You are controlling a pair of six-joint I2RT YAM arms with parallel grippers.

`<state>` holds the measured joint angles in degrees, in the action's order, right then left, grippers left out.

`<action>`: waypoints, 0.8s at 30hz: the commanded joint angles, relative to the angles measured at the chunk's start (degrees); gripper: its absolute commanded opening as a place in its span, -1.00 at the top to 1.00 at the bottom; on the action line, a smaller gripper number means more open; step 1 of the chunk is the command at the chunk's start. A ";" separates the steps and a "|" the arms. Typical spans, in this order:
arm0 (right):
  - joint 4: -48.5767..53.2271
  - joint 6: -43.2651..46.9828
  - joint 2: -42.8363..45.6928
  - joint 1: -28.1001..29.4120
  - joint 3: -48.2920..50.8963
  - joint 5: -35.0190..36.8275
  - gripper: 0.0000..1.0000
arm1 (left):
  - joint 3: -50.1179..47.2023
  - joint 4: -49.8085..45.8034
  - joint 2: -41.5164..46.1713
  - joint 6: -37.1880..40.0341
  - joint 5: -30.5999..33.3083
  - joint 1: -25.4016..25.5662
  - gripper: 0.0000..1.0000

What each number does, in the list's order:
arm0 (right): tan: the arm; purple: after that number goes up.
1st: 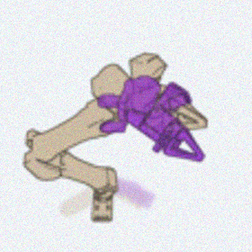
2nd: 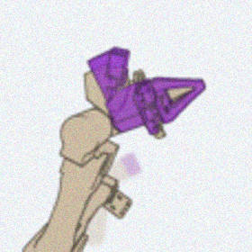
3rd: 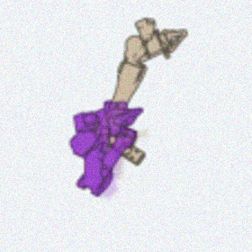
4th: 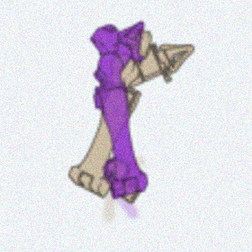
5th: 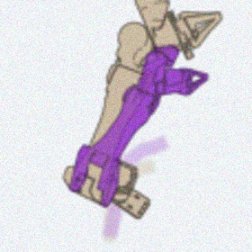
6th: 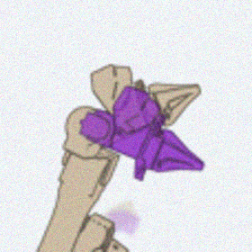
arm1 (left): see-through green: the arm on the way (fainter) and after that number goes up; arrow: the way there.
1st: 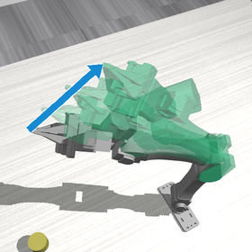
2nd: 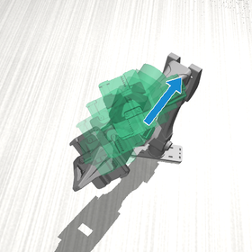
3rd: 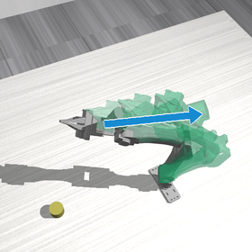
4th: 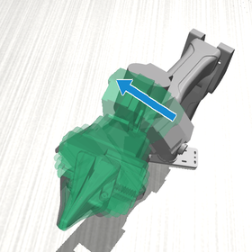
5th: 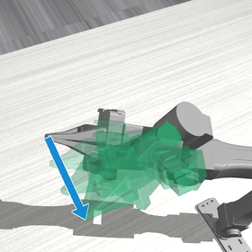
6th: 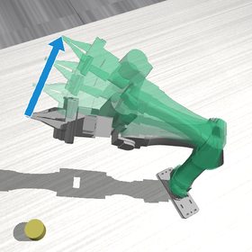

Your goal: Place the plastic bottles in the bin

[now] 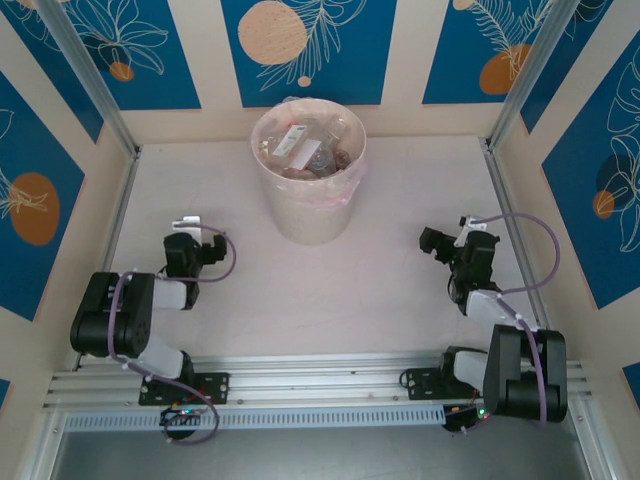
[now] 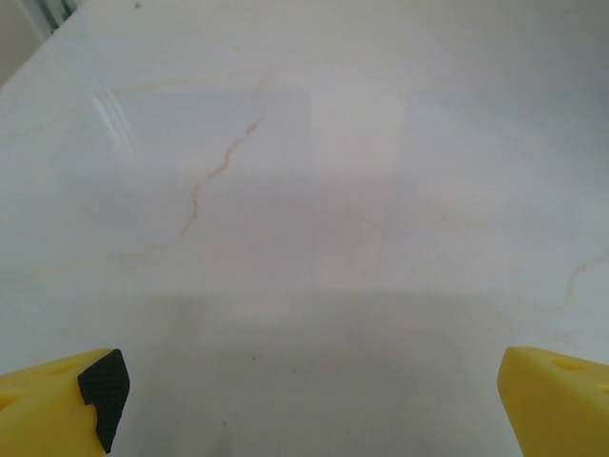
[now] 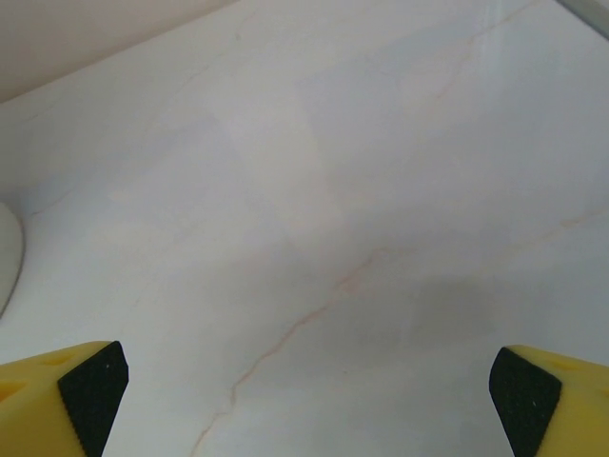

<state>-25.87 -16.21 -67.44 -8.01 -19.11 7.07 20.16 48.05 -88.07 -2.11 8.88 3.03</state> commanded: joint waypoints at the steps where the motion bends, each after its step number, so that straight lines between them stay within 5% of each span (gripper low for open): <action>1: -9.70 2.09 -3.83 1.34 -0.45 -0.95 -0.99 | 0.59 3.12 0.40 1.54 5.08 1.70 -1.00; 12: -36.09 14.61 -20.96 11.88 2.69 0.00 -0.99 | 0.69 3.71 0.03 1.77 7.28 2.46 -1.00; 14: -18.76 9.71 -19.44 8.93 -4.50 2.14 -0.99 | 0.70 3.70 0.10 1.76 7.28 2.43 -1.00; 15: -20.20 8.83 -19.58 6.98 -4.81 -1.97 -0.98 | 0.74 3.63 0.08 1.77 7.25 2.46 -1.00; 24: -21.34 9.80 -19.80 8.85 -4.22 2.25 -0.99 | 0.72 3.63 0.05 1.76 7.17 2.50 -1.00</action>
<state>-46.81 -7.18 -87.59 0.67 -22.55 8.34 20.21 49.82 -88.25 -0.91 15.53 5.06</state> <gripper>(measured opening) 0.992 0.999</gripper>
